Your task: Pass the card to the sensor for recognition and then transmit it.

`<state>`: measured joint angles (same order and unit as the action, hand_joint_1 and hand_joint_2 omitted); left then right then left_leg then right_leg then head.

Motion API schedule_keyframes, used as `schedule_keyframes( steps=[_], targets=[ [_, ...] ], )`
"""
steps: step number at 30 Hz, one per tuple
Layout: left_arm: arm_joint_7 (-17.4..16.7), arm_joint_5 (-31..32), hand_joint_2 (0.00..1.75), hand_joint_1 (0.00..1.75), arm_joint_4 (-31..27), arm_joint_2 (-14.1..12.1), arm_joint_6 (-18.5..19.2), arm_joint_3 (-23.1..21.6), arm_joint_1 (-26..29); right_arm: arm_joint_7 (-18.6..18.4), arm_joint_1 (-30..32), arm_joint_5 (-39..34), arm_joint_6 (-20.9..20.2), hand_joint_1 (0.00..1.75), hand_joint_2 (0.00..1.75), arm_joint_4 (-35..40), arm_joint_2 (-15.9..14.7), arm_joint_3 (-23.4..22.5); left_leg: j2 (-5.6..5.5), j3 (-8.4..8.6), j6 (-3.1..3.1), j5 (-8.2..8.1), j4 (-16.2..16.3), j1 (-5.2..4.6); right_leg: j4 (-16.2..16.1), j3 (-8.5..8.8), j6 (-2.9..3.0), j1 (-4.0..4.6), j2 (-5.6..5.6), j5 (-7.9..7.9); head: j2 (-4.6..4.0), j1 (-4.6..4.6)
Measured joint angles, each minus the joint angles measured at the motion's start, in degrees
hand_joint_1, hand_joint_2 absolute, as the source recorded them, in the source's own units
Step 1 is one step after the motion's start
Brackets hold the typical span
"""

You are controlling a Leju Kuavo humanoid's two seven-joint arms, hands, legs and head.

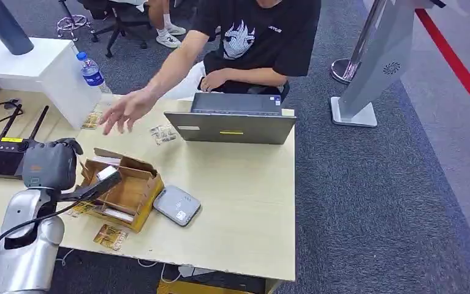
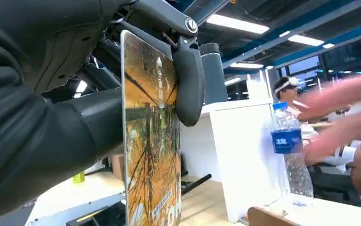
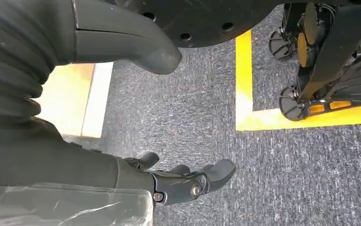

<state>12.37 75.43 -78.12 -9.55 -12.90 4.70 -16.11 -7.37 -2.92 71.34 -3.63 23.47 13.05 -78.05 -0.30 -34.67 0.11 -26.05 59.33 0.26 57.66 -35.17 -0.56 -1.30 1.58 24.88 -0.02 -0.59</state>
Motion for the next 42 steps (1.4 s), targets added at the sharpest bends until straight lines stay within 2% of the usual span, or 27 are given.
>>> schedule_keyframes(
  steps=[18, 19, 20, 21, 22, 35, 36, 37, 42],
  targets=[
    [1.55, -2.43, 1.75, 1.75, 0.52, 0.24, -1.03, 0.09, 1.47, 0.02, 0.0, 0.13, 0.2, 0.0, 1.75, -0.48, 0.0, 0.0, -0.01, -0.03, 0.0, 0.0, 0.0, 0.0, 0.0, -0.01, 0.0, 0.0, -0.01, 0.01, 0.0, 0.0],
    [1.75, -2.58, 1.75, 0.37, 0.52, 0.26, -1.09, 0.11, 1.7, 0.02, 0.0, 0.13, 0.26, 0.0, 1.75, -0.48, 0.0, 0.0, -0.02, -0.03, 0.0, 0.0, 0.0, 0.0, 0.0, -0.01, -0.01, 0.0, -0.01, 0.01, 0.0, 0.0],
    [1.99, -2.86, 1.75, 0.35, 0.52, 0.33, -1.18, 0.18, 1.94, 0.02, 0.0, 0.13, 0.28, 0.0, 1.75, -0.48, 0.0, 0.0, -0.02, -0.03, 0.0, 0.0, 0.0, 0.0, 0.0, -0.01, -0.01, 0.0, -0.01, 0.01, 0.0, 0.0],
    [2.12, -3.1, 1.75, 0.35, 0.52, 0.39, -1.44, 0.3, 2.16, 0.02, 0.0, 0.13, 0.28, 0.0, 1.75, -0.48, 0.0, 0.0, -0.01, -0.03, 0.0, 0.0, 0.0, 0.0, 0.0, -0.01, -0.01, 0.0, -0.01, 0.01, 0.0, 0.0],
    [2.23, -3.32, 1.75, 1.75, 0.5, 0.42, -1.6, 0.44, 2.36, 0.02, 0.0, 0.13, 0.28, 0.0, 1.75, -0.48, 0.0, 0.0, -0.01, -0.03, 0.0, 0.0, 0.0, 0.0, 0.0, -0.01, -0.01, 0.0, -0.01, 0.01, 0.0, 0.0],
    [2.69, -3.87, 1.75, 1.75, -0.66, 0.96, -2.08, 0.92, 2.92, 0.02, 0.0, 0.13, 0.37, 0.0, 1.75, -0.48, 0.0, 0.0, 0.31, 0.02, -0.11, -0.11, 0.0, 0.0, 0.01, -0.11, 0.04, 0.0, 0.39, -0.06, 0.0, 0.02],
    [2.69, -3.87, 1.75, 1.59, -0.68, 0.96, -2.08, 0.94, 2.96, 0.02, 0.0, 0.13, 0.37, 0.0, 1.75, -0.48, 0.0, 0.0, 0.31, 0.0, -0.11, -0.11, 0.0, 0.0, 0.01, -0.13, 0.04, 0.0, 0.39, -0.06, 0.0, 0.0],
    [2.69, -3.87, 1.75, 0.03, -0.68, 0.96, -2.08, 0.94, 3.05, 0.02, 0.01, 0.13, 0.37, 0.0, 1.75, -0.48, 0.0, 0.0, 0.3, 0.0, -0.11, -0.12, -0.01, 0.0, 0.01, -0.14, 0.05, 0.0, 0.39, -0.05, 0.0, 0.0],
    [3.28, -5.31, 1.75, 0.0, -2.04, 1.29, -3.17, 1.49, 4.04, 0.02, -0.03, 0.13, 0.26, 0.0, 1.75, -0.48, 0.0, 0.0, 0.25, -0.05, -0.12, -0.13, -0.01, 0.01, 0.01, -0.14, 0.04, 0.0, 0.29, 0.04, 0.0, 0.0]
  ],
)
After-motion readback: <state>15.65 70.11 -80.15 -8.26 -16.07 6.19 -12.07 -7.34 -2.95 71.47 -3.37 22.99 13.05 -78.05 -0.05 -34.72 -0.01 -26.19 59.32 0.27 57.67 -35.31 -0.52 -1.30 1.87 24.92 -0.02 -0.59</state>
